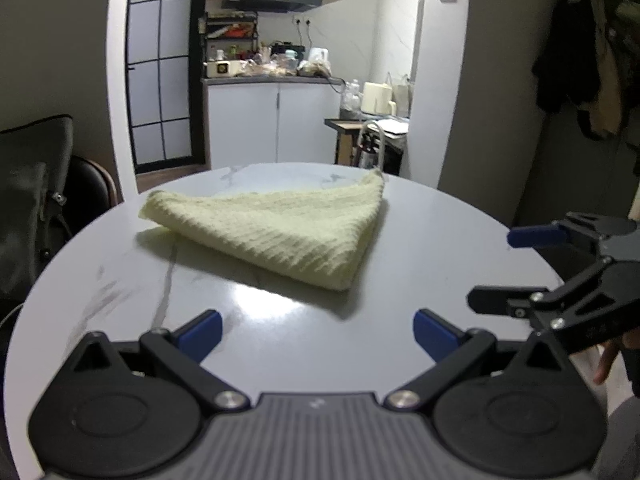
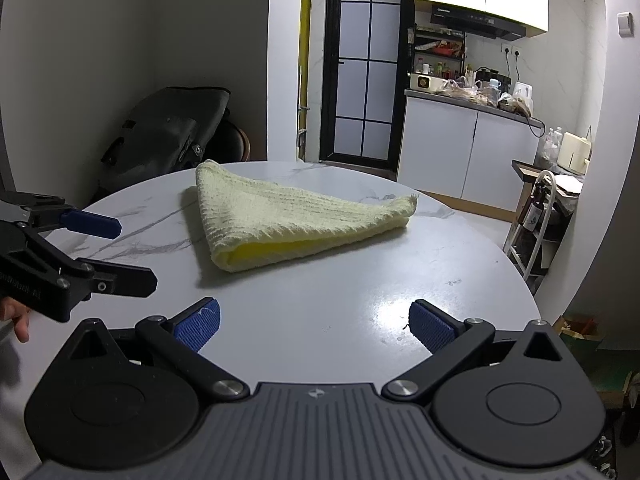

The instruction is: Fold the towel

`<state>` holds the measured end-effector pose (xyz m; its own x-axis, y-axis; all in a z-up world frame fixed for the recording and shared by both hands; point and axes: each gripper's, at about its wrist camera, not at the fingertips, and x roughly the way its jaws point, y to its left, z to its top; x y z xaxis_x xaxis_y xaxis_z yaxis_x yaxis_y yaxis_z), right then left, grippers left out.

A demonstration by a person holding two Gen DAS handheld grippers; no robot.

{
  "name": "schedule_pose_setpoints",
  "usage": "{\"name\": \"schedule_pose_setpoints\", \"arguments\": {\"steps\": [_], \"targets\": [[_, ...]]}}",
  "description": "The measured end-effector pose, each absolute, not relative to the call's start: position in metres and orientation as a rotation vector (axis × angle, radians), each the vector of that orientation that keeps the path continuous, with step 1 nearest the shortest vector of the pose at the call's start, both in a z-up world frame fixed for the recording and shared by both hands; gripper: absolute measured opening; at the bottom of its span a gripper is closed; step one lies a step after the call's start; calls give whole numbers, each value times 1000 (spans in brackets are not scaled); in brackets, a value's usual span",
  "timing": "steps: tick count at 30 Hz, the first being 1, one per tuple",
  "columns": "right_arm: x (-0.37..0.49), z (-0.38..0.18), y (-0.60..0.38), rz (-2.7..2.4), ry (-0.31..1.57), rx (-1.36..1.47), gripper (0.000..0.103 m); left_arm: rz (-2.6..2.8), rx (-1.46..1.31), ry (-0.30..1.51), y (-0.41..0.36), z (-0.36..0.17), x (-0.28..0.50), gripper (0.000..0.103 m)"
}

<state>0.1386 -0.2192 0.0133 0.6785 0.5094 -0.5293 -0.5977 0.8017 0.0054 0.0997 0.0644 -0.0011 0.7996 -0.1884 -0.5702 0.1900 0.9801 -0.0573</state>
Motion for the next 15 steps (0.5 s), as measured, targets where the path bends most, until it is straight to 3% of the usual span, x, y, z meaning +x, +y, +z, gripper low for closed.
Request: {"name": "schedule_pose_setpoints", "arguments": {"steps": [15], "targets": [[135, 7, -213, 641, 560, -221, 103, -181, -1, 580, 68, 1, 96, 103]]}}
